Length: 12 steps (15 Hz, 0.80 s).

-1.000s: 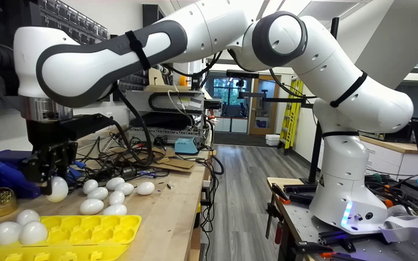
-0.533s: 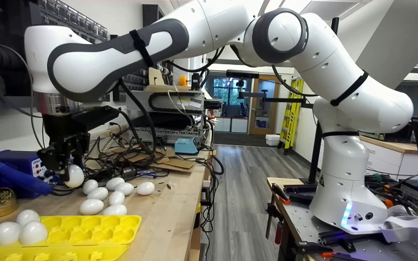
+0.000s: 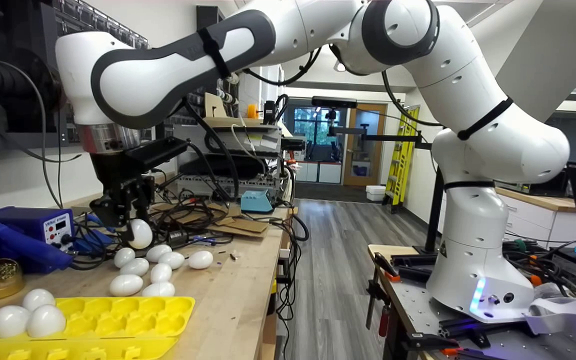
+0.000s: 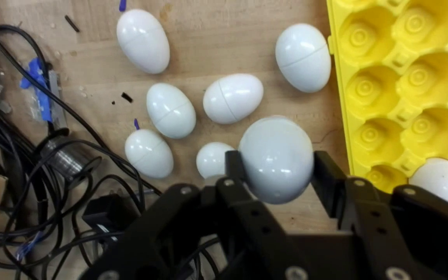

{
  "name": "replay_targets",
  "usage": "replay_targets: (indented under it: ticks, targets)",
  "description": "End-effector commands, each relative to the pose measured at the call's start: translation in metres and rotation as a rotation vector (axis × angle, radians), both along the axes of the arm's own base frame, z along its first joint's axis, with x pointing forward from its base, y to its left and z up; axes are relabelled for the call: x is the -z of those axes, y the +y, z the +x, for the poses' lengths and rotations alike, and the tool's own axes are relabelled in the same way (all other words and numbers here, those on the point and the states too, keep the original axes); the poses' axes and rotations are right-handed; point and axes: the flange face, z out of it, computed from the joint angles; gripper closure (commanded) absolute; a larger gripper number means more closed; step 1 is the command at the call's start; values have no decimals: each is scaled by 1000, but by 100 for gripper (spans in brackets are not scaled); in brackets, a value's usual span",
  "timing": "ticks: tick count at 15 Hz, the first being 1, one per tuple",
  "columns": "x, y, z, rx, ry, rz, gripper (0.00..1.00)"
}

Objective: Remove the egg from the egg holder and put it on the counter

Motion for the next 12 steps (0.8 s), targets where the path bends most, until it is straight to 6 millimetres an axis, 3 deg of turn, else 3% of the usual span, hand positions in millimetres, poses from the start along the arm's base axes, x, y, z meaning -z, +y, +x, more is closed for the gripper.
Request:
replay_targets:
  ticks: [1, 6, 12]
  targets:
    - [-6, -11, -40, 57, 67, -25, 77]
    - [21, -25, -67, 107, 158, -32, 77]
    - [59, -38, -83, 139, 229, -27, 77]
